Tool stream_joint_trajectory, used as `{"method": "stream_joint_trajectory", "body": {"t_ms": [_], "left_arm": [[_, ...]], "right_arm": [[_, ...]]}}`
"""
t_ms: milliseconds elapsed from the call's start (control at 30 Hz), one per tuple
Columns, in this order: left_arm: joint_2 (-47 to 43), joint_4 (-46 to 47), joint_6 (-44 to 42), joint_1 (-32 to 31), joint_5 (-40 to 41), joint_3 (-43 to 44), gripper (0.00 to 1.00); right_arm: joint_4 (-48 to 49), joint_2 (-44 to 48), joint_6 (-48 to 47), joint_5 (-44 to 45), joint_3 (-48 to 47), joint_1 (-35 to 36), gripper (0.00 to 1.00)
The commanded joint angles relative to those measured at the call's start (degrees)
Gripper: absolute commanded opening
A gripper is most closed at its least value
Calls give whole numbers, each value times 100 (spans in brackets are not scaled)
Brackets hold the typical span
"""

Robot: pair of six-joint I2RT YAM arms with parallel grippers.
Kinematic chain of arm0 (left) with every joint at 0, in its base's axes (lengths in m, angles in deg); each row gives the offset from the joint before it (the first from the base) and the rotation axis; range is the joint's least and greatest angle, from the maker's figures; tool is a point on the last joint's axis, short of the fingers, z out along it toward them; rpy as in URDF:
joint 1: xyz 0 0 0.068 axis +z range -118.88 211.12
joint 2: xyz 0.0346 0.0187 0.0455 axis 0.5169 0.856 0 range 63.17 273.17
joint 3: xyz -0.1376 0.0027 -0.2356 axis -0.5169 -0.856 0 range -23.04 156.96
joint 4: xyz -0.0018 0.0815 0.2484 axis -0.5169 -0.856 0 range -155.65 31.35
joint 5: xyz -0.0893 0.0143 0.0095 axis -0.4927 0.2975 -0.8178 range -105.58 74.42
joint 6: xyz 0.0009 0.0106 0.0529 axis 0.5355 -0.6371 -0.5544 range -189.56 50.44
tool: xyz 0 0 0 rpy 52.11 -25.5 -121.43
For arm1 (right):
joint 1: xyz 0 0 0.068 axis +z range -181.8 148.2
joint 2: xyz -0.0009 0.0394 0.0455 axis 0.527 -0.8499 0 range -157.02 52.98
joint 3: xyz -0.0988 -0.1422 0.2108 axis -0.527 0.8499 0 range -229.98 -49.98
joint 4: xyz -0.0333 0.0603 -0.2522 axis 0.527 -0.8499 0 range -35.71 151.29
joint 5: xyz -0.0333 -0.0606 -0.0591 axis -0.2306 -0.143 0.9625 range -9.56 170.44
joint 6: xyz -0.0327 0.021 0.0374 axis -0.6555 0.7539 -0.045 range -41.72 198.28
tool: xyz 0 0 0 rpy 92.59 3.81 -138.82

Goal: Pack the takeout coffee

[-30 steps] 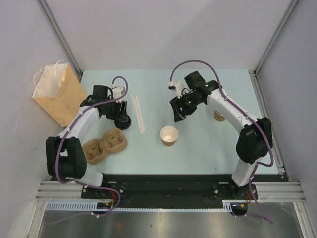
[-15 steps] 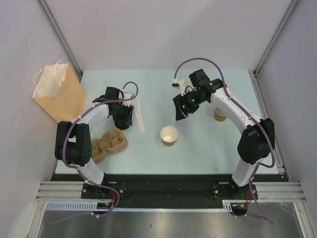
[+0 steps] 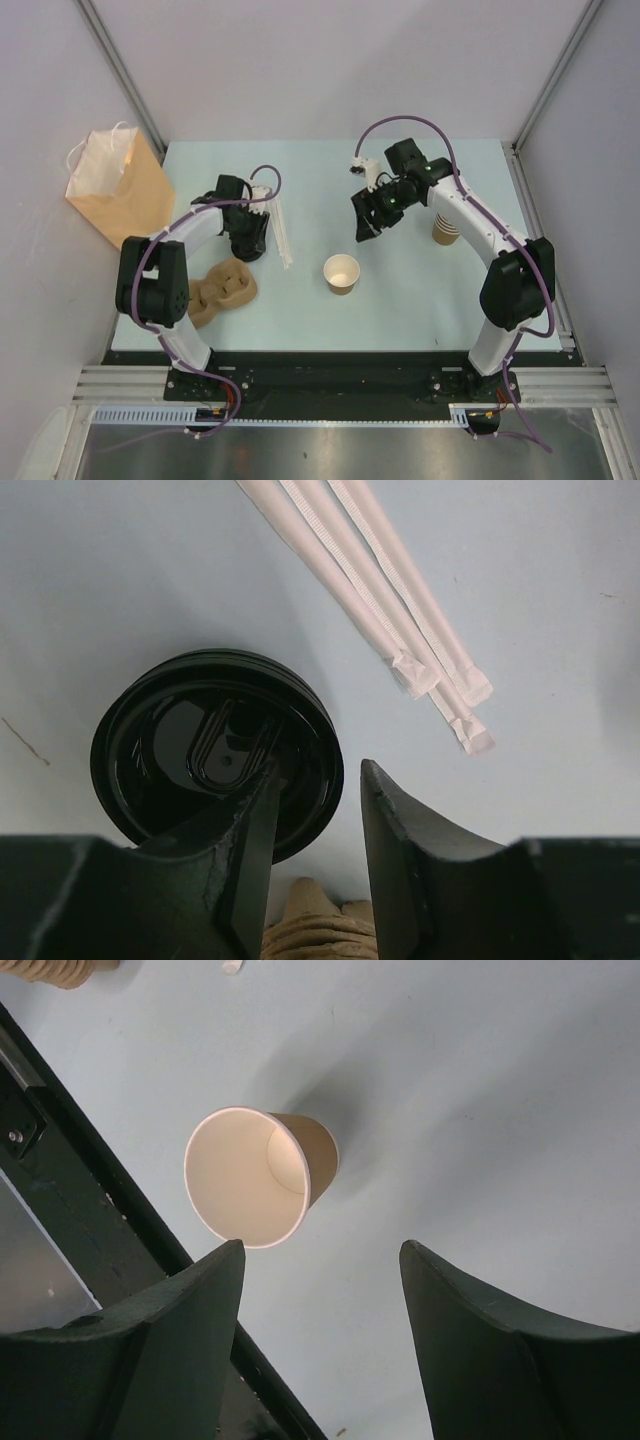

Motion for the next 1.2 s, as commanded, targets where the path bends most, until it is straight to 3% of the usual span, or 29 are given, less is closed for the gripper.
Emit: {"method": "stream_joint_trajectory", "body": {"t_ms": [0, 200, 400, 1167], "left_arm": [[36, 142, -131, -52, 33, 168, 42], [45, 107, -132, -52, -46, 176, 27], [-131, 2, -79, -43, -46, 229, 1], [-817, -86, -527, -298, 534, 133, 0]], "right_arm": [[-5, -28, 31, -140, -165, -73, 68], [4, -63, 57, -184, -147, -108, 68], [30, -72, 93, -246, -156, -161, 68], [12, -37, 101, -342, -182, -170, 68]]}}
